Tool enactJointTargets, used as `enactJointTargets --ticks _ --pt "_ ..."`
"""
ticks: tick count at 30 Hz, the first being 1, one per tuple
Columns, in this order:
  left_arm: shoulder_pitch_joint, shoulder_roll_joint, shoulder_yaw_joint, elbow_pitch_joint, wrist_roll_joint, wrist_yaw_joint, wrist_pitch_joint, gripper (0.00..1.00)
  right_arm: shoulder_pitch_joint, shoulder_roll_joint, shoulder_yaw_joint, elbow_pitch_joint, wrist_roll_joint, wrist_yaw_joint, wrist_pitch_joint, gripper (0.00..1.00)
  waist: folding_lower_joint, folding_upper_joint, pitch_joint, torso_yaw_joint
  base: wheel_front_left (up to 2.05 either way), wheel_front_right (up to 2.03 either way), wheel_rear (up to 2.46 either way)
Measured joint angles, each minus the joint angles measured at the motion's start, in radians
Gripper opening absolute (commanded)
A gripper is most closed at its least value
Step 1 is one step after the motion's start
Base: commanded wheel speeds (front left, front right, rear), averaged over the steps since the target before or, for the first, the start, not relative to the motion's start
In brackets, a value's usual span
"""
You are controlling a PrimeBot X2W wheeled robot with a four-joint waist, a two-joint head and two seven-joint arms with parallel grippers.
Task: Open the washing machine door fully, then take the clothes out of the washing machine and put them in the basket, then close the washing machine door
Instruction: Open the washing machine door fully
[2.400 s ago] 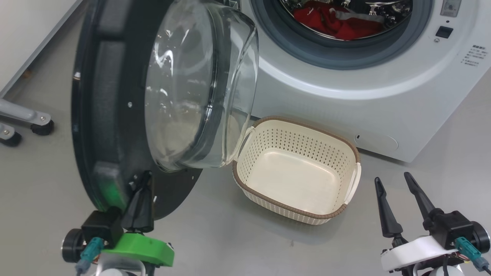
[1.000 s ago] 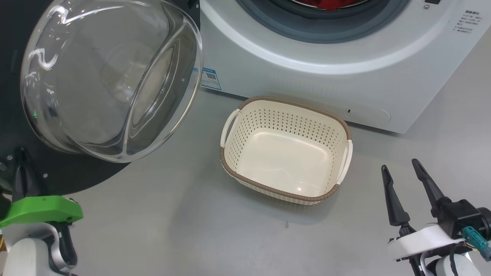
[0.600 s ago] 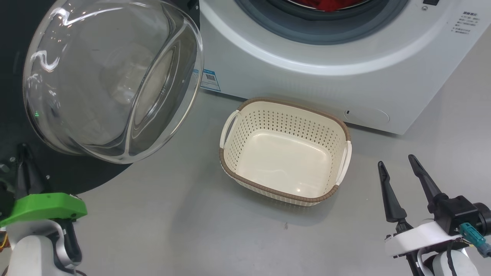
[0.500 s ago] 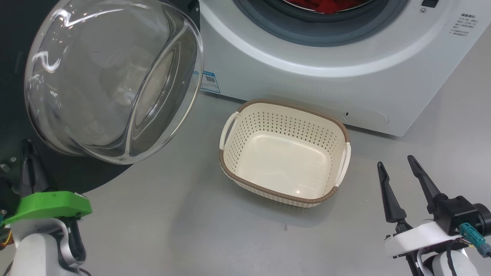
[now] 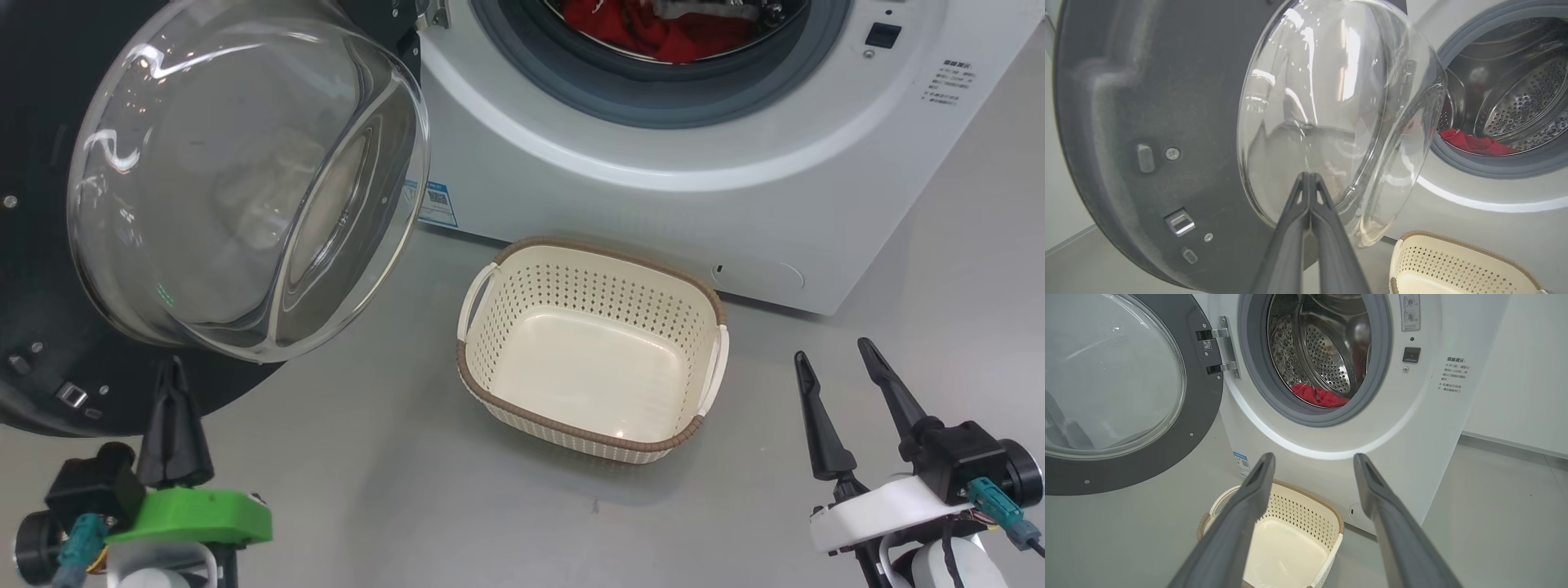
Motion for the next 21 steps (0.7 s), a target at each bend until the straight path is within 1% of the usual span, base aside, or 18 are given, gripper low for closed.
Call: enactJointTargets --ticks 5,6,7,8,9,13,21 --pt "0.044 0.000 -0.062 -0.028 0.008 -0.017 0.000 0.00 0.002 0.010 0.008 0.007 0.007 0.000 0.000 1.00 0.0000 0.0000 -0.018 -0.017 0.00 0.00 0.00" --pt "0.053 0.000 -0.071 -0.031 0.007 -0.021 0.000 0.31 0.002 0.012 0.011 0.007 0.009 0.000 0.000 1.00 0.0000 0.0000 -0.021 -0.022 0.00 0.00 0.00" --pt "0.060 0.001 -0.082 -0.031 0.007 -0.024 0.000 0.47 0.003 0.013 0.012 0.009 0.009 0.000 0.000 1.00 0.0000 0.0000 -0.024 -0.027 0.00 0.00 0.00" --pt "0.066 0.001 -0.091 -0.037 0.007 -0.024 0.000 0.84 0.003 0.014 0.015 0.010 0.009 0.000 0.000 1.00 0.0000 0.0000 -0.027 -0.032 0.00 0.00 0.00" --pt "0.069 0.001 -0.099 -0.045 0.007 -0.024 0.000 1.00 0.004 0.014 0.019 0.010 0.009 0.000 0.000 1.00 0.0000 0.0000 -0.031 -0.037 0.00 0.00 0.00" --pt "0.075 0.002 -0.149 -0.051 0.018 -0.034 0.000 1.00 0.006 0.017 0.028 0.013 0.009 0.000 0.000 1.00 0.0000 0.0000 -0.043 -0.060 0.00 0.00 0.00" --pt "0.090 0.004 -0.185 -0.050 0.032 -0.035 0.000 1.00 0.006 0.027 0.039 0.015 0.009 0.000 0.000 1.00 0.0000 0.0000 -0.058 -0.114 0.00 0.00 0.00"
